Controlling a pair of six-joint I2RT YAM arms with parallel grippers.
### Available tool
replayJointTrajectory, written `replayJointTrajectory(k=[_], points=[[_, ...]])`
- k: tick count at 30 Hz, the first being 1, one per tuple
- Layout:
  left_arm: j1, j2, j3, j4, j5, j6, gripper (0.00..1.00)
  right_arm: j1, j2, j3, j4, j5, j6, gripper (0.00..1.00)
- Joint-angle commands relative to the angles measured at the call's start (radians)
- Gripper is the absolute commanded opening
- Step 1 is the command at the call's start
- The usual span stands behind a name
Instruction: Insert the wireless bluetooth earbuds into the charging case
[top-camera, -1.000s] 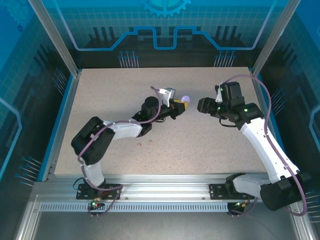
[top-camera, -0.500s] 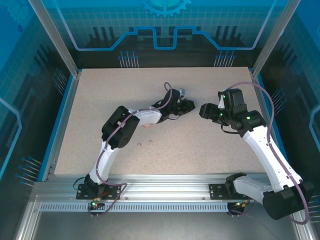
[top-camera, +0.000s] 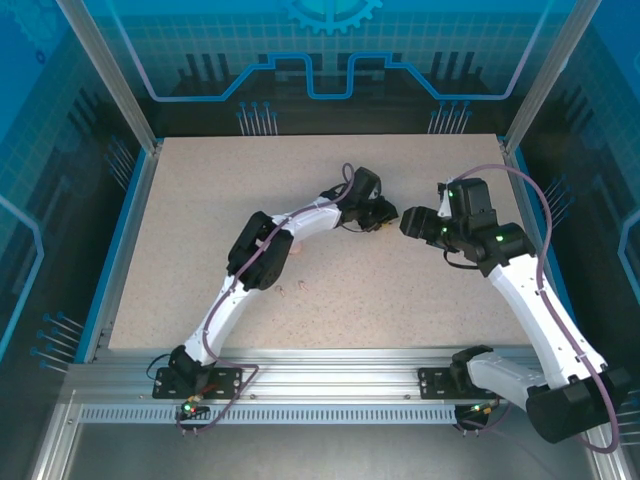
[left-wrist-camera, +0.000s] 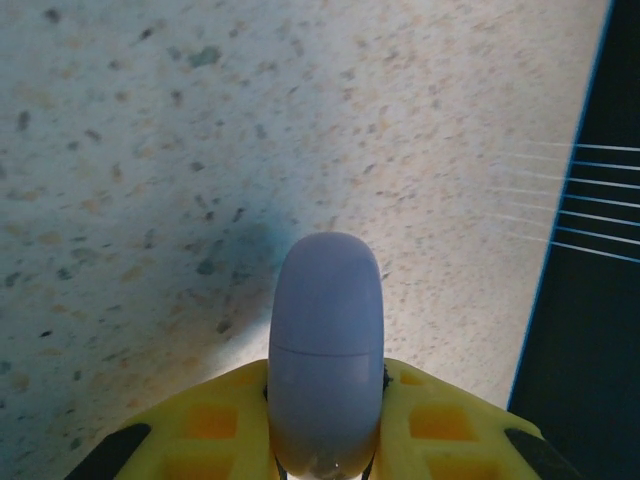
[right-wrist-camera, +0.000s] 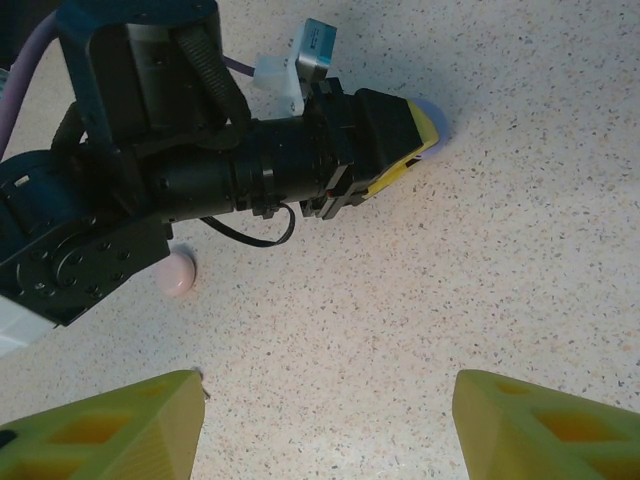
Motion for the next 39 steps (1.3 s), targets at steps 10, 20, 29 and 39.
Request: replayJointTrajectory(k=[10, 20, 29, 39], points=[[0.004, 0.04, 0.138, -0.292, -0.019, 0.084, 0.44, -0.019, -0.037, 0.055, -0.049, 0.003, 0.0, 0.69], [0.006, -0.085, 0.101, -0.363, -0.143, 0.209, 0.82, -0.032, -0.058, 0.082, -0.065, 0.005, -0.007, 0.77], [0.009, -0.321, -0.01, -0.386, -0.332, 0.389, 0.86, -0.058, -0.086, 0.095, -0.072, -0.017, -0.023, 0.84], [0.027, -0.716, -0.411, -0.145, -0.6, 0.482, 0.99, -0.065, -0.095, 0.072, -0.068, -0.032, -0.019, 0.87]])
